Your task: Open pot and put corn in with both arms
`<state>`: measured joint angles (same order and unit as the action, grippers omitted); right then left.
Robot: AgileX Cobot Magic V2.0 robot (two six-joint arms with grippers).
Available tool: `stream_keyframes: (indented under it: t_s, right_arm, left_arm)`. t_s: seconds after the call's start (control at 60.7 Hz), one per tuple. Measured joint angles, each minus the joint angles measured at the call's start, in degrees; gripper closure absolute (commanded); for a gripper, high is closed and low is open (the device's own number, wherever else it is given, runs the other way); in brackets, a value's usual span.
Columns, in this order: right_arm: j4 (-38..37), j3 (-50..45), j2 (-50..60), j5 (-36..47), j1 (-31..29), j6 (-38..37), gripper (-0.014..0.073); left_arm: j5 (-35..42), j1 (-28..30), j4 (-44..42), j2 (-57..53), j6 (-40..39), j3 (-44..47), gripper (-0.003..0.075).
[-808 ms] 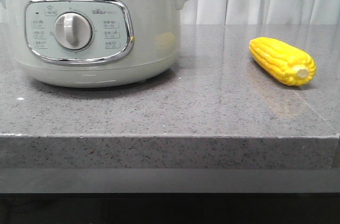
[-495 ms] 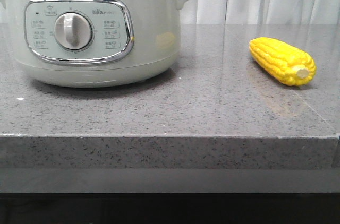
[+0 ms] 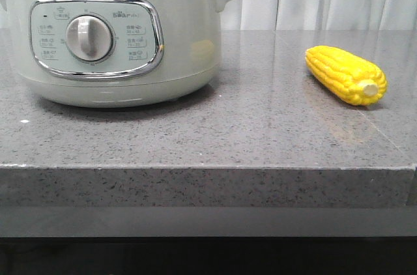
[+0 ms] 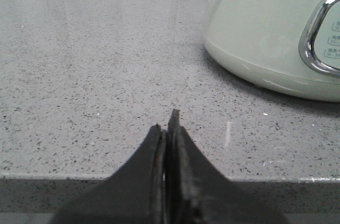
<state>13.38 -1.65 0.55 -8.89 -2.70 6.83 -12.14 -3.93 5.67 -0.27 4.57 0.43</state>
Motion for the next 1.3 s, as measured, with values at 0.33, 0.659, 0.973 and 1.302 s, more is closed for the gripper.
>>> stream_keyframes:
  t_s: [0.33, 0.659, 0.973, 1.302]
  right_arm:
    - [0.00, 0.00, 0.00, 0.00, 0.00, 0.00, 0.0661]
    - [0.00, 0.00, 0.00, 0.00, 0.00, 0.00, 0.0661]
    - [0.00, 0.00, 0.00, 0.00, 0.00, 0.00, 0.0661]
    - [0.00, 4.67, 0.00, -0.65, 0.00, 0.14, 0.0661]
  left_arm:
    - [0.00, 0.00, 0.00, 0.00, 0.00, 0.00, 0.0738]
    - [0.00, 0.00, 0.00, 0.00, 0.00, 0.00, 0.0738]
    - [2.45, 0.00, 0.00, 0.00, 0.00, 0.00, 0.0738]
    - [4.14, 0.00, 0.00, 0.00, -0.46, -6.49, 0.0739]
